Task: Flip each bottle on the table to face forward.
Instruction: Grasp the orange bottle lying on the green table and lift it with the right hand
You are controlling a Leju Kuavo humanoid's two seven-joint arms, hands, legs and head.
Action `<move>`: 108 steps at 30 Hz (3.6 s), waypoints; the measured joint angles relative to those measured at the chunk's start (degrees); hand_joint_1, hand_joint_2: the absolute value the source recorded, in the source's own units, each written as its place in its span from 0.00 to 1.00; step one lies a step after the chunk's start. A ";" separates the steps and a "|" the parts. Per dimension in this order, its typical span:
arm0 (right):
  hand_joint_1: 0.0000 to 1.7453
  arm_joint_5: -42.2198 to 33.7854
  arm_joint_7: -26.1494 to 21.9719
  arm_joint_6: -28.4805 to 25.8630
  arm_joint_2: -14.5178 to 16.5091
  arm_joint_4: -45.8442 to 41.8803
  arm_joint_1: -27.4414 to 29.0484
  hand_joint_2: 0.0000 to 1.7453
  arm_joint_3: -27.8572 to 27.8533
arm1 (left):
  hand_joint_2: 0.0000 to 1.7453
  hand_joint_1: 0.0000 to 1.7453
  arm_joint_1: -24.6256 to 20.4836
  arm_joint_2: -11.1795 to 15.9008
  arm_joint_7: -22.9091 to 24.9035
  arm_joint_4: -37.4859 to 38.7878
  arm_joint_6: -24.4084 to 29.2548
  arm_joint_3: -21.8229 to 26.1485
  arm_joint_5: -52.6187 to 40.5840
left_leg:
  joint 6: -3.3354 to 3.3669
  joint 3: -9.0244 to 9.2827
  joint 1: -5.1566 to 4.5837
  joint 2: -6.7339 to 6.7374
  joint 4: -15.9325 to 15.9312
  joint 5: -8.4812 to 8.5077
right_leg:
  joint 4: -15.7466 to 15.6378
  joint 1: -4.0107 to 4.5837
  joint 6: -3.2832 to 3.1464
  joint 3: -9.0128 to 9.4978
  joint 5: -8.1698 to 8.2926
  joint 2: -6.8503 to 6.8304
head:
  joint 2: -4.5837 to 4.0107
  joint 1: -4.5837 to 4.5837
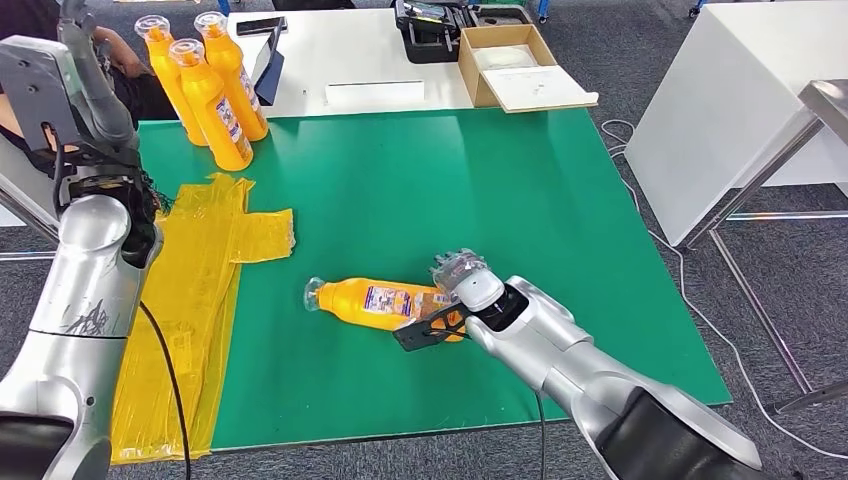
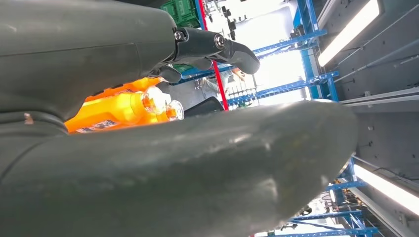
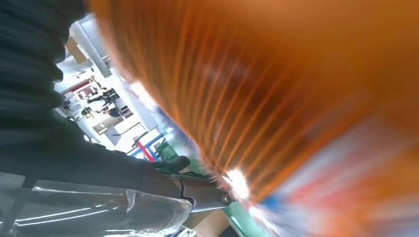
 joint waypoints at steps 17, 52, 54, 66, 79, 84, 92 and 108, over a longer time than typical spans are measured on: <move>0.00 -2.17 1.86 -0.16 0.88 -0.02 2.86 1.00 -4.58 | 0.00 0.00 -0.29 0.01 0.22 0.09 -0.25 -1.16 -0.30 | -0.01 -0.06 0.03 0.03 0.00 0.00 | 0.00 0.01 -0.02 -0.08 -0.01 0.01 | 0.00 0.00; 0.00 -13.25 2.90 18.11 -22.25 -18.28 -11.78 0.00 -3.75 | 0.00 0.00 -0.89 1.56 -0.85 2.27 1.15 -1.22 3.51 | 0.03 -0.25 -0.01 0.08 0.02 0.03 | 0.08 0.01 0.05 0.05 0.06 -0.02 | 0.00 0.00; 0.00 -16.04 1.76 21.55 -22.98 -19.35 -14.63 0.00 -4.65 | 0.00 0.00 -0.40 2.04 -0.85 1.97 0.97 -0.78 3.58 | 0.03 -0.25 -0.01 0.16 0.02 0.03 | 0.11 0.01 0.05 0.01 0.06 0.01 | 0.00 -0.01; 0.00 -40.43 10.51 9.92 -21.64 -21.94 -23.24 0.50 -13.65 | 0.00 0.00 1.90 4.32 -1.02 -0.71 0.82 1.65 3.85 | -0.04 -0.31 0.01 0.17 0.01 0.07 | 0.23 0.03 0.03 -0.08 0.04 0.02 | 0.00 -0.01; 0.00 -56.86 4.11 -15.33 -13.87 -30.02 -9.24 1.00 -19.24 | 0.00 0.00 2.28 5.46 -2.01 -4.01 2.29 2.98 4.50 | -0.06 -0.31 0.11 -0.05 0.01 0.08 | 0.22 0.06 -0.01 -0.12 0.02 0.00 | 0.00 0.00; 0.00 -55.07 4.63 -15.67 -11.80 -33.39 -5.81 1.00 -18.56 | 0.00 0.00 2.15 5.56 -2.00 -4.14 2.43 2.96 4.36 | -0.07 -0.32 0.11 0.06 0.01 0.09 | 0.22 0.06 -0.01 -0.06 0.02 0.02 | 0.00 0.01; 0.00 -36.66 13.64 -15.64 -4.88 -39.80 2.94 1.00 -12.33 | 0.00 0.00 1.18 5.56 -0.67 -4.15 2.87 2.55 2.61 | -0.17 -0.37 0.13 0.07 0.00 0.02 | 0.20 0.02 -0.07 -0.49 -0.02 0.01 | 0.00 0.01; 0.00 -19.37 17.47 -11.18 -1.07 -36.76 10.20 1.00 -11.22 | 0.00 0.00 1.06 3.90 1.04 -4.07 2.99 2.05 -0.03 | -0.20 -0.47 0.12 0.08 0.00 0.00 | 0.20 0.01 -0.09 -0.56 0.01 0.02 | 0.00 0.01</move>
